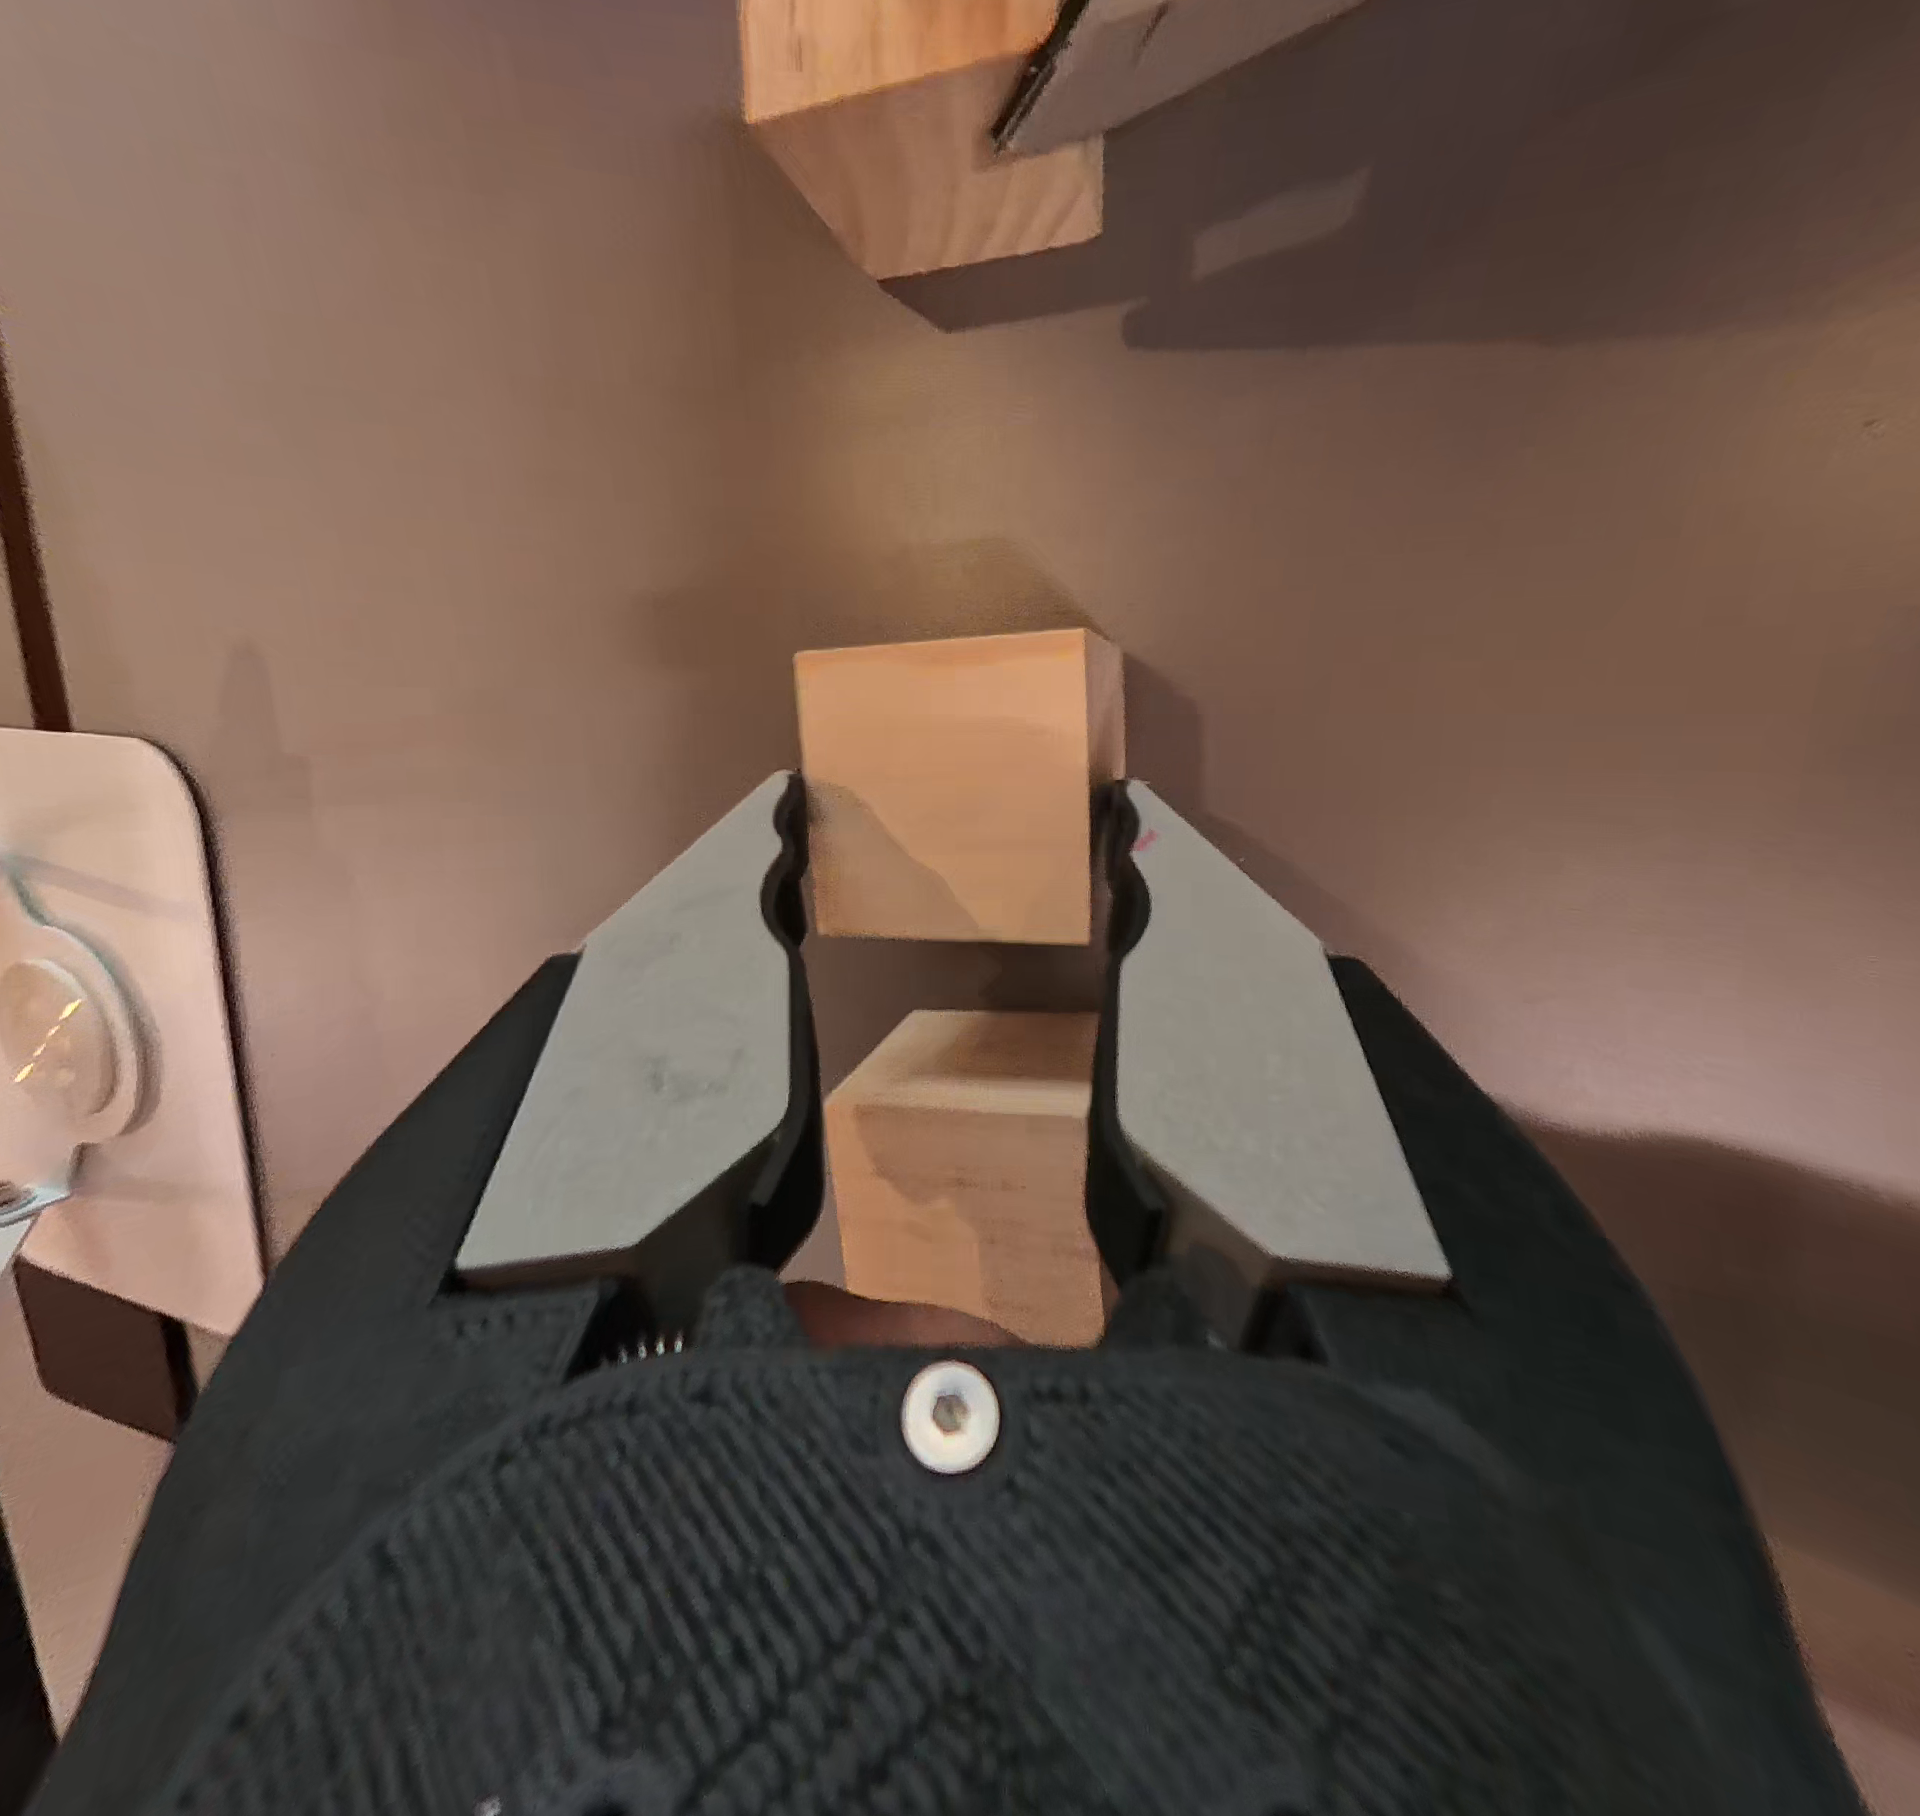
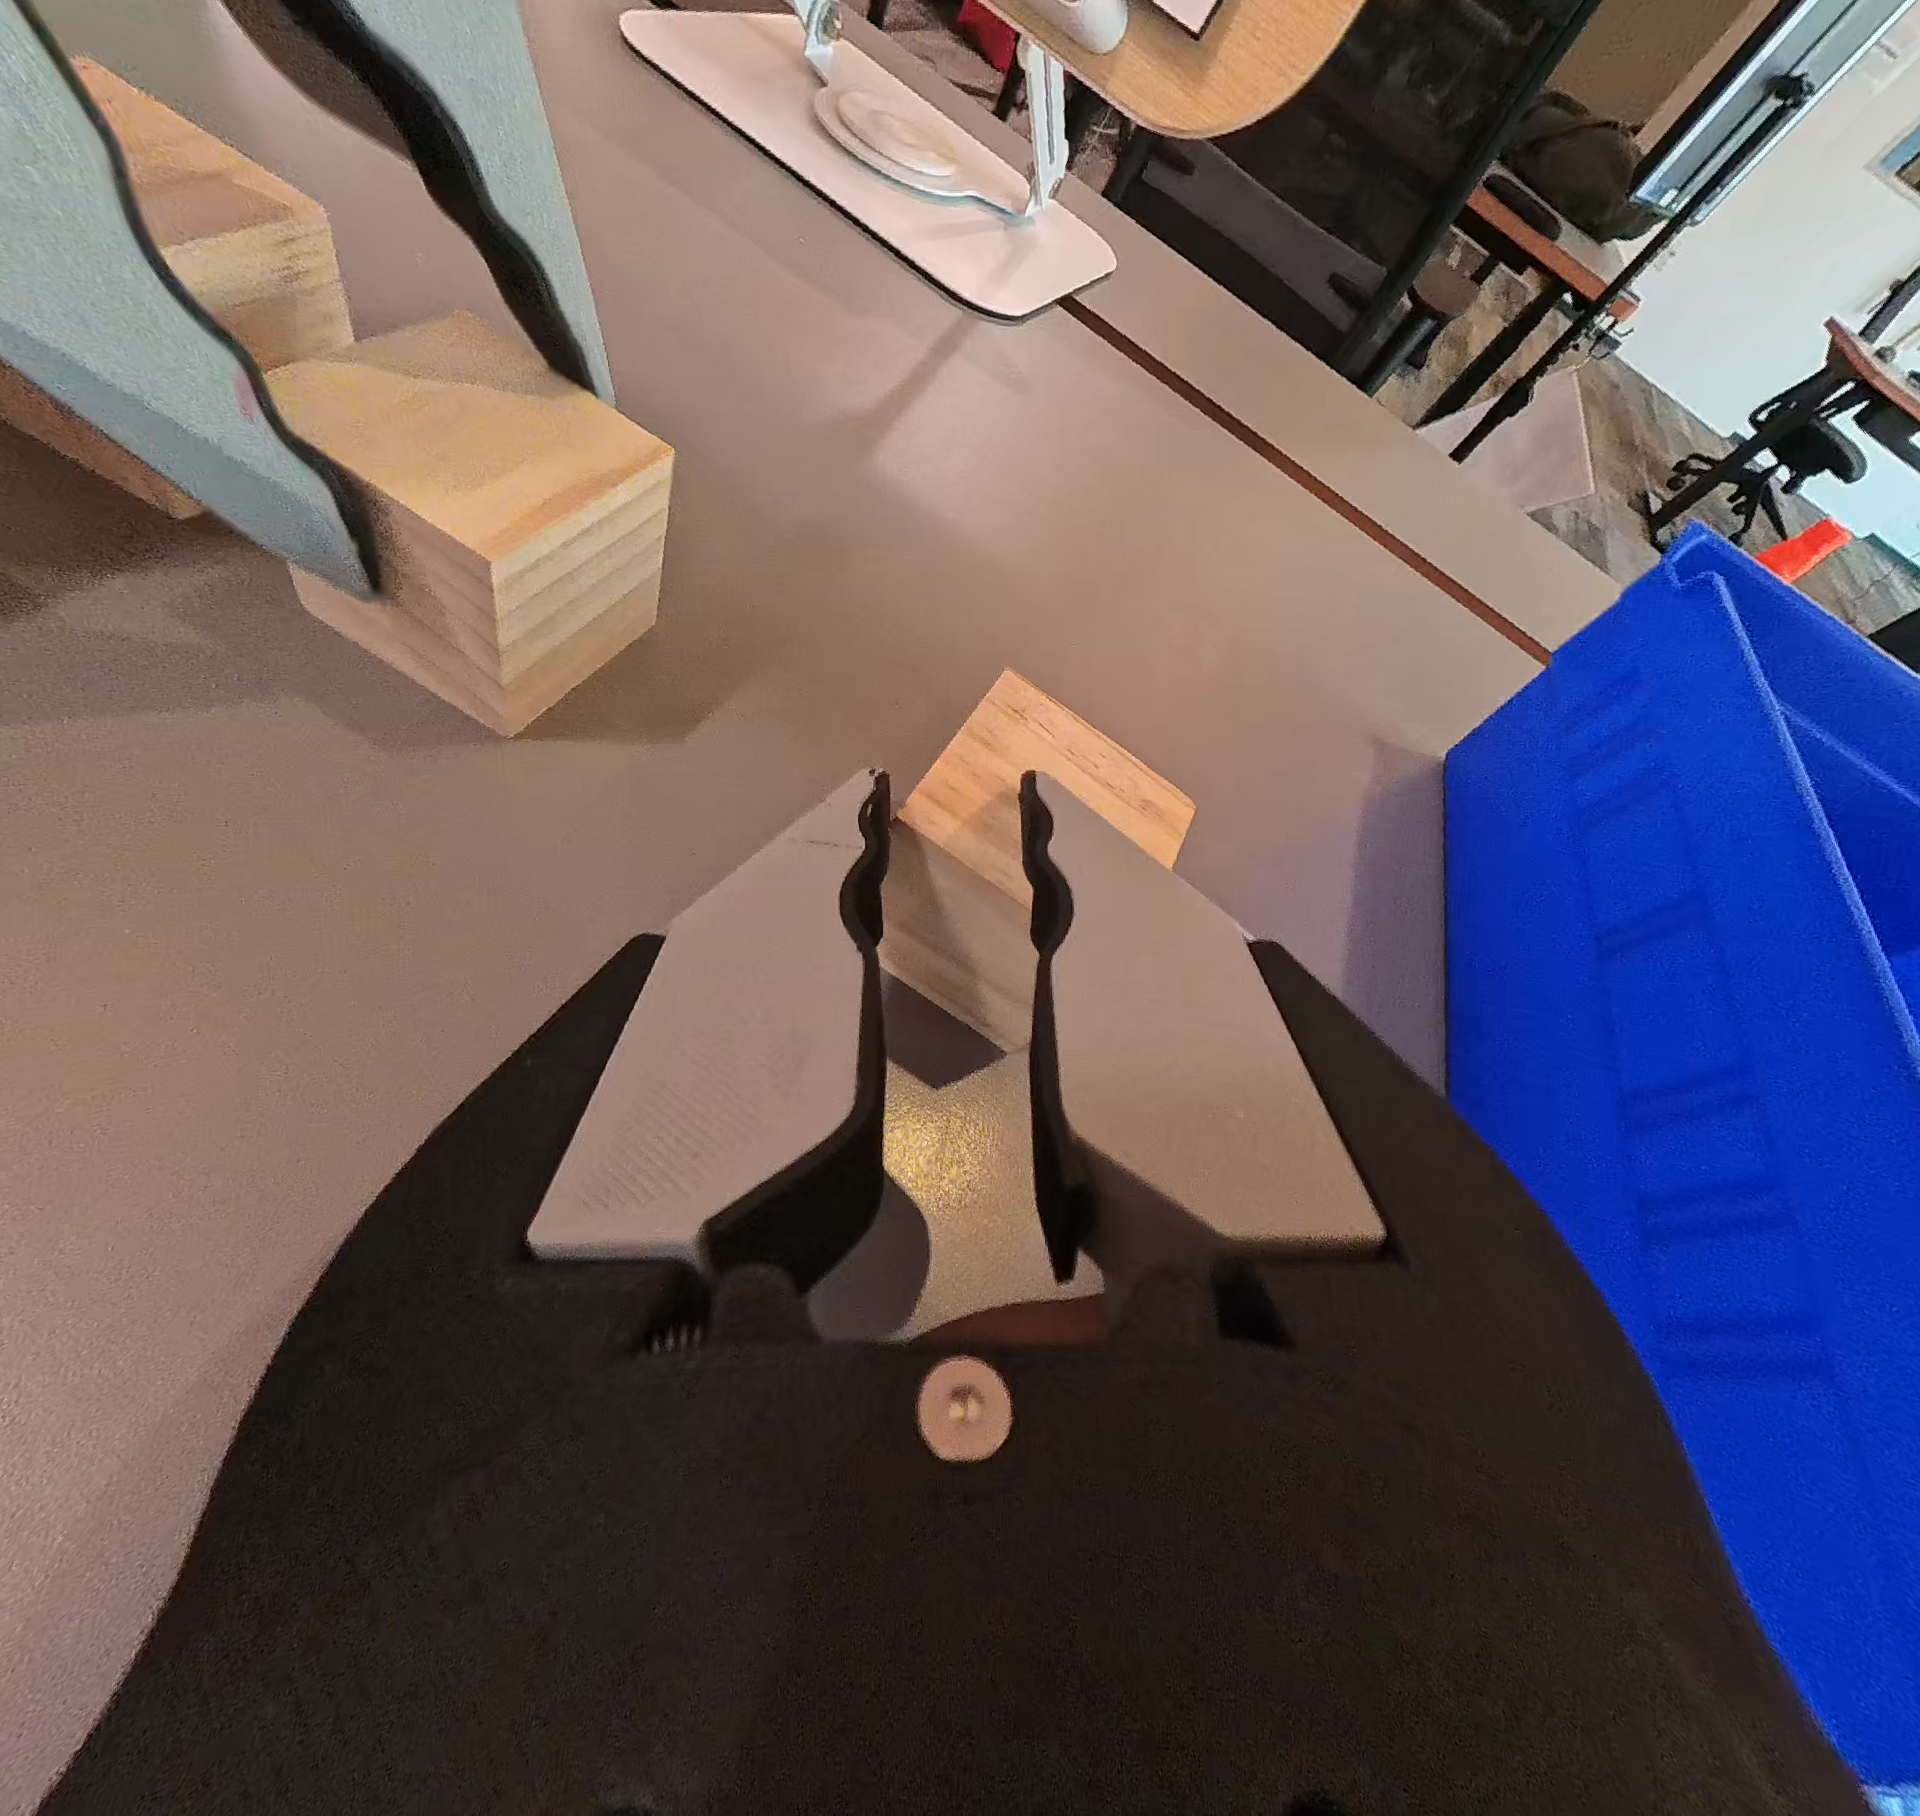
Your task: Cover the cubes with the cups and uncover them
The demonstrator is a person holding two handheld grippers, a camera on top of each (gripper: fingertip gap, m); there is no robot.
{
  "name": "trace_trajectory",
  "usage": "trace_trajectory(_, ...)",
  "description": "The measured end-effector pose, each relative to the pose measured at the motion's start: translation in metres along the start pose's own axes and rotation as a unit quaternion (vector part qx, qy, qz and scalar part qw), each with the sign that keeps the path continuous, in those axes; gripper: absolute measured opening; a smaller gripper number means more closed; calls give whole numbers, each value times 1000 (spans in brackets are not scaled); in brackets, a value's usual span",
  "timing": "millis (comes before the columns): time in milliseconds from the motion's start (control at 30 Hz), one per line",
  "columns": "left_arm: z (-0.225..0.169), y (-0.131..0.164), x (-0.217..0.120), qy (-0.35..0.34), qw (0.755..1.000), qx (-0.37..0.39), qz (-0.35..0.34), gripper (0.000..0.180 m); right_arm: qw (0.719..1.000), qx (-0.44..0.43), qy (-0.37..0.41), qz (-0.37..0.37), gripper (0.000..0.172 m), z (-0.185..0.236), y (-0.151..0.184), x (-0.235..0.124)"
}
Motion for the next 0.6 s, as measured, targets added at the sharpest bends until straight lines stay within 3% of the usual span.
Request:
trace_trajectory(400, 7, -35, 19, 3, 1000, 9, -3, 59, 1000, 25, 6, -9, 28, -9, 0, -4)
trace_trajectory(600, 10, -18, -19, -14, 999, -9, -28, 66, 997, 66, 15, -24, 29, -22, -3, -10)
Point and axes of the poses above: each gripper's, where its closed fingertips meet, x out along the fingers, y out of its underside, z = x × y across the jaws, the point moved 4 cm from there along -x, back along the fingers, and after that the axes turned 11 degrees about y, right-handed, at the moved point
